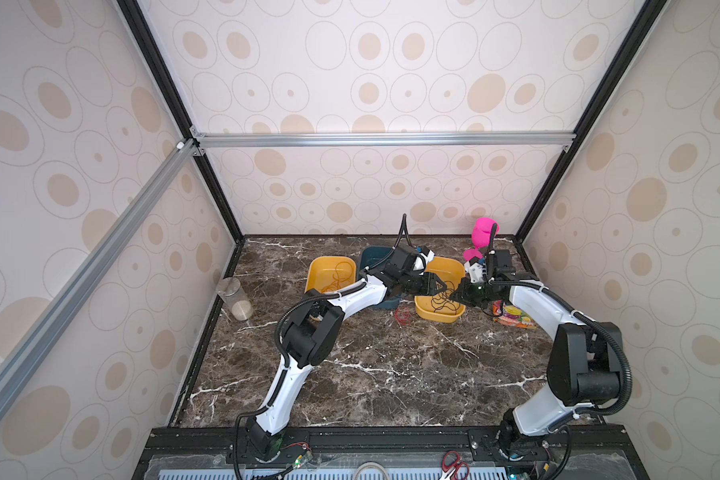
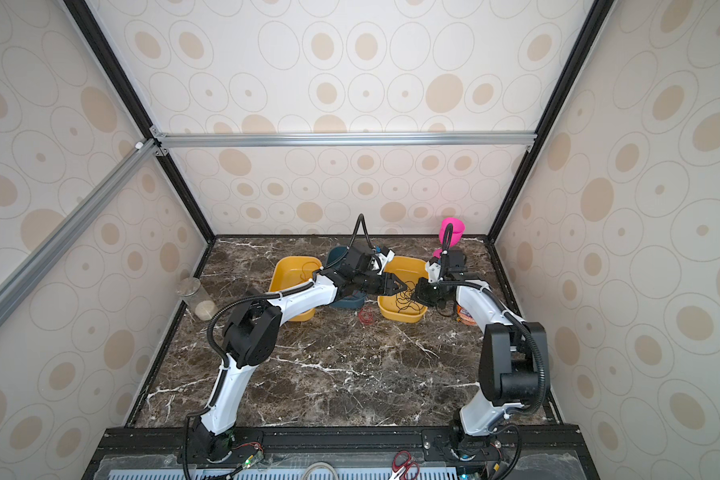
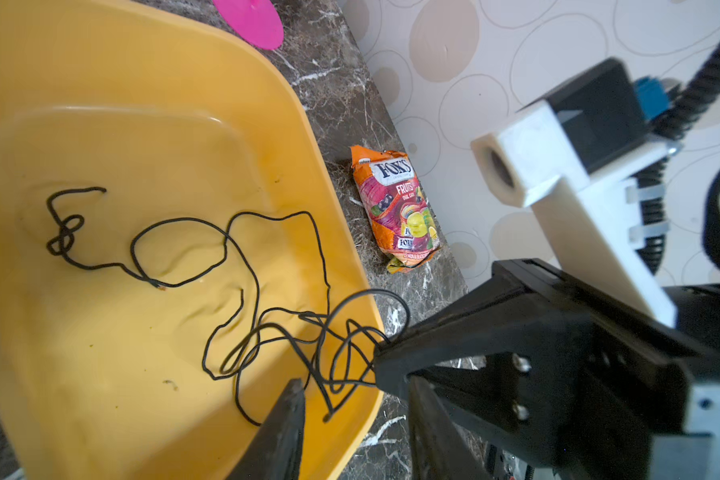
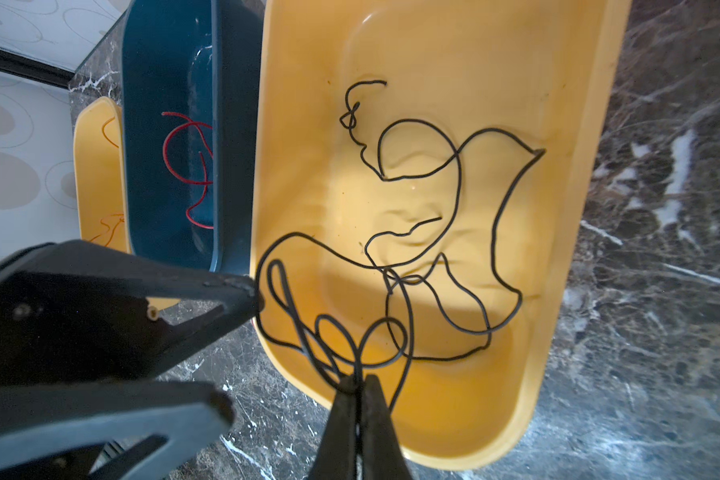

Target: Untangle the cables

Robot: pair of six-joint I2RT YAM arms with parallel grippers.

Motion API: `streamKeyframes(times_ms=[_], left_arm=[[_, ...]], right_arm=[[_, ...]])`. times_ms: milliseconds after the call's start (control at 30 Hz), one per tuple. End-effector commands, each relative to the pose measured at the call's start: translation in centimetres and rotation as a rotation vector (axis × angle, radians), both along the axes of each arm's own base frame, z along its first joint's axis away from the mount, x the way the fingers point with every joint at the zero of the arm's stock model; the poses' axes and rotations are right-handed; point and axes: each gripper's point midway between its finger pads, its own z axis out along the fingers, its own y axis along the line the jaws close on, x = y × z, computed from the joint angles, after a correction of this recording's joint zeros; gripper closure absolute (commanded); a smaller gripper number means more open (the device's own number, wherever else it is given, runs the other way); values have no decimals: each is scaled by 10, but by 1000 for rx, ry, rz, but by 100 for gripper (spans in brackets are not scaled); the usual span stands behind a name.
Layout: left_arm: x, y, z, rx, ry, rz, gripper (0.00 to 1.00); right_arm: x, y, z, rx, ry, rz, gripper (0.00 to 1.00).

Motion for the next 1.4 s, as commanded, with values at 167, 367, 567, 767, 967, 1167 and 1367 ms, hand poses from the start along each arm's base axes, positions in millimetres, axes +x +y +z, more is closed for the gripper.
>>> streamKeyframes(times_ms=[167,367,567,767,967,1167,1367], left_arm=[[2,-8,-8,4,-1,-5,81],[6,-9,-10,-1,-1,10,100],[14,-3,-6,-3,-4,34,100],[19,-1,1,-52,14,40,100],[22,-1,-1,-53,21,51,100],[25,-4,1,-61,24,49,100],[29,-3,-2,-54,30,58,100]], right_arm=[[1,5,8,7,-18,13,94],[-1,3,3,-12,-9,22,91],[-6,-4,-4,-45,6,26,89],[-7,-3,-9,-41,3,38,89],[-5,1,-11,-20,-3,53,85],[-4,4,-12,-1,-20,63,70],[1,4,-13,-3,-39,61,71]])
